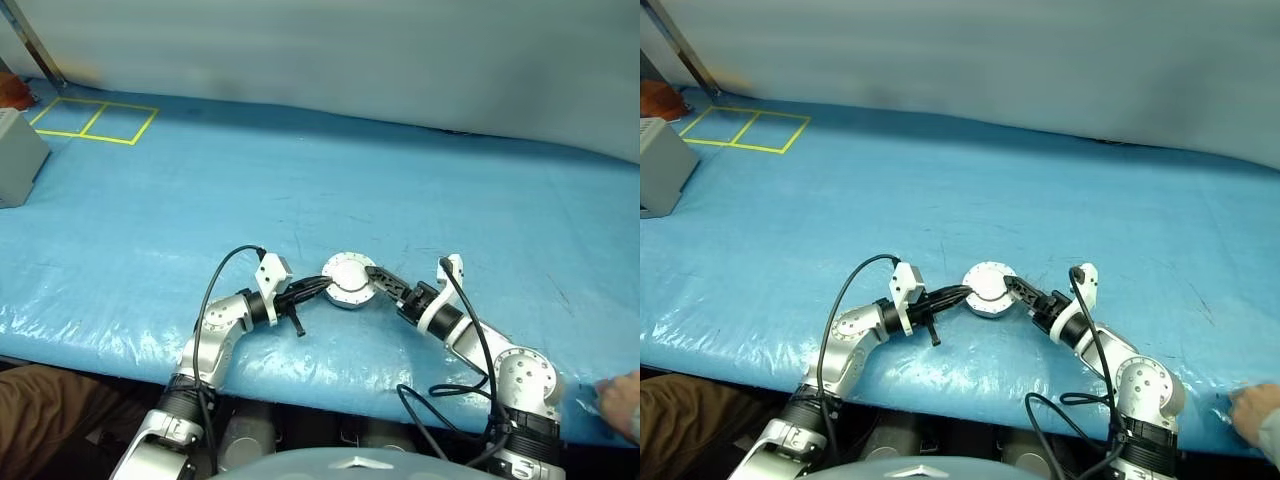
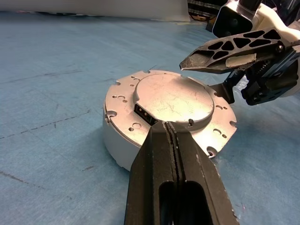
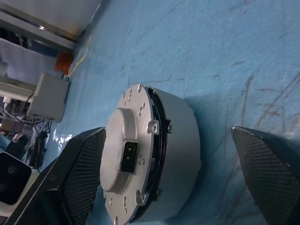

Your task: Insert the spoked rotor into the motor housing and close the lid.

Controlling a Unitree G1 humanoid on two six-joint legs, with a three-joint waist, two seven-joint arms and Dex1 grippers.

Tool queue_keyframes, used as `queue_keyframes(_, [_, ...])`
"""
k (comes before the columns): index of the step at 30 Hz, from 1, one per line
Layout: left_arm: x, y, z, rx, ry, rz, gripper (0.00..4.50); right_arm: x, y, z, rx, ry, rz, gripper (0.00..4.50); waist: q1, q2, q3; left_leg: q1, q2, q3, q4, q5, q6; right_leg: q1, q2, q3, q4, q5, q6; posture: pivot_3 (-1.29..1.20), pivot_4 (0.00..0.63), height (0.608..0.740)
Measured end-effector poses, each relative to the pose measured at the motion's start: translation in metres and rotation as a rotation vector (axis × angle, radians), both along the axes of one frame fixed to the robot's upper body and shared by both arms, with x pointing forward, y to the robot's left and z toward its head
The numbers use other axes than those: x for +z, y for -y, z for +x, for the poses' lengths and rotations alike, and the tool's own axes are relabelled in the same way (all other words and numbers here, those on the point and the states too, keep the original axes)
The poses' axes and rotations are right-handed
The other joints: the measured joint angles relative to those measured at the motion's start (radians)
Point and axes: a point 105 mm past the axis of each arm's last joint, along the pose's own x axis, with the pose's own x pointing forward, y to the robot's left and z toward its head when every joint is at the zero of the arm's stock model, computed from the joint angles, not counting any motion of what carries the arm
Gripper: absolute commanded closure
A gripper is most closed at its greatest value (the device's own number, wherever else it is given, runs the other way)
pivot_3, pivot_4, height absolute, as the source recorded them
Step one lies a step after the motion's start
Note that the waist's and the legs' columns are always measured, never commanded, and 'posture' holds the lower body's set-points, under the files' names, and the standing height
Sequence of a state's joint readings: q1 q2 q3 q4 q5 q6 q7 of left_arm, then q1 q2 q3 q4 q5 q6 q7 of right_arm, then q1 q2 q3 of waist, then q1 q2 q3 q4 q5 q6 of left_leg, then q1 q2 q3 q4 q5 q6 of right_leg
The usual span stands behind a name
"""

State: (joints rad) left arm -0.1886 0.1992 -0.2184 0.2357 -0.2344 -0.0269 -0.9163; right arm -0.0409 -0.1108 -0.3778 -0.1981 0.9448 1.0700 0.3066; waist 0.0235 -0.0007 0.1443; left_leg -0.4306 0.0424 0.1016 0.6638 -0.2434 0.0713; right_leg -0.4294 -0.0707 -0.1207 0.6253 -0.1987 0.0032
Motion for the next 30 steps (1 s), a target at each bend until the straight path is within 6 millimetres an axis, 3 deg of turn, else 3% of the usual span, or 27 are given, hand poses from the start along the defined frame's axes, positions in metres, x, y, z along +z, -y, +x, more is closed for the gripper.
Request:
queue_keyframes(2, [0.0, 0.0, -0.001, 0.0, 0.0, 0.0, 4.5, -0.001, -0.003, -0.001, 0.005, -0.007, 0.026, 0.59, -0.001, 0.0, 0.0, 0.0, 0.0, 0.0, 0.0, 0.0, 0.0, 0.0, 0.0, 0.0, 0.0, 0.0, 0.0, 0.0, 0.15, 0.74])
queue_keyframes(5, [0.0, 0.0, -0.001, -0.001, 0.0, 0.001, 4.5, -0.005, -0.008, -0.002, 0.014, -0.027, 0.063, 1.62, -0.002, 0.0, 0.0, 0.0, 0.0, 0.0, 0.0, 0.0, 0.0, 0.0, 0.0, 0.0, 0.0, 0.0, 0.0, 0.0, 0.15, 0.74])
queue_keyframes(10, [-0.006, -0.003, -0.004, 0.004, -0.008, 0.025, 4.5, 0.005, -0.007, 0.0, 0.006, 0.013, 0.123, 3.0, -0.003, 0.0, 0.0, 0.0, 0.0, 0.0, 0.001, 0.0, 0.0, 0.0, 0.0, 0.001, 0.0, 0.0, 0.0, 0.0, 0.15, 0.74])
queue_keyframes(22, [-0.005, -0.001, -0.004, 0.014, -0.016, 0.003, 4.5, 0.004, -0.006, 0.0, 0.0, 0.004, 0.128, 3.11, -0.003, 0.0, 0.0, 0.0, 0.0, 0.0, 0.001, 0.0, 0.0, 0.0, 0.0, 0.001, 0.0, 0.0, 0.001, 0.0, 0.15, 0.74])
queue_keyframes(30, [0.007, -0.012, 0.006, 0.156, -0.134, -0.252, 4.5, 0.002, -0.007, 0.003, -0.058, -0.037, 0.218, 3.11, -0.01, 0.0, 0.0, -0.001, 0.001, 0.0, 0.001, 0.0, 0.0, 0.001, 0.003, 0.004, 0.002, 0.001, 0.002, 0.0, 0.15, 0.74])
